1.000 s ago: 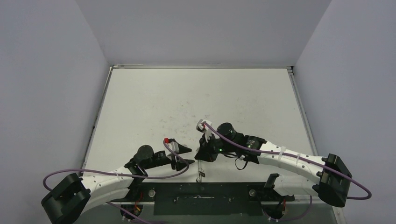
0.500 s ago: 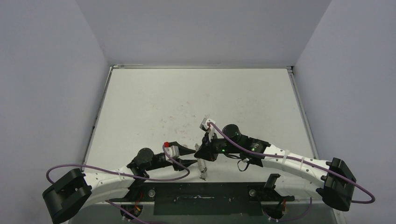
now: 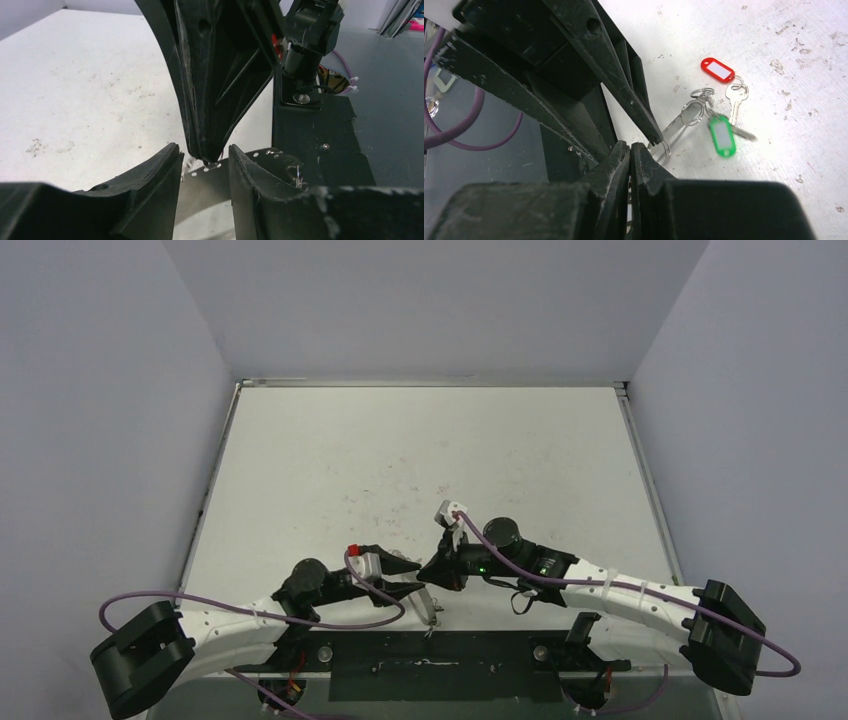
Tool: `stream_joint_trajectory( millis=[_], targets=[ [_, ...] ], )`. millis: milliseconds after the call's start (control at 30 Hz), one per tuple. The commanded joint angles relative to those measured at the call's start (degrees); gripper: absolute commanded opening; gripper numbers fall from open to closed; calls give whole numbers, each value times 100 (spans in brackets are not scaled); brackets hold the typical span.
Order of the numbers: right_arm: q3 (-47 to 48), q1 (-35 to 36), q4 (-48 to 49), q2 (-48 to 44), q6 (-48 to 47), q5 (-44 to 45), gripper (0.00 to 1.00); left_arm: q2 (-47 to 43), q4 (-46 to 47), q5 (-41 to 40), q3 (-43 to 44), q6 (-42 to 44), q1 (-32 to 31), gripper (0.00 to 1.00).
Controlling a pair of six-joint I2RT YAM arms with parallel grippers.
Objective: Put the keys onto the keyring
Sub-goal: Adjust the key on the keyring.
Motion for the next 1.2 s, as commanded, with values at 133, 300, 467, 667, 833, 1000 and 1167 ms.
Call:
stream_joint_trajectory(
  millis=[133, 300, 467, 667, 833, 1000, 1167],
  targets=[
    [-378, 16, 1726, -61, 323, -12, 0, -12, 523, 175, 108, -71, -80, 22],
    [-486, 13, 2015, -29, 440, -7, 0, 49, 174, 188, 117, 82, -81, 21],
    [-543, 12, 1986, -123, 432, 65, 0, -503, -481, -126, 1, 200, -80, 33],
    [-585, 10, 1947, -215, 419, 122, 0, -1606, -1680, -477, -93, 274, -91, 33],
    [-642, 14, 2046, -124, 422, 105, 0, -2263, -2092, -577, -217, 215, -97, 33],
    [-697, 14, 2174, -65, 511, 82, 0, -2354, -2273, -620, -421, 18, -97, 31],
    [-769, 41, 2312, 3, 644, 24, 0, -1993, -2086, -779, -425, -18, -103, 28]
  ],
)
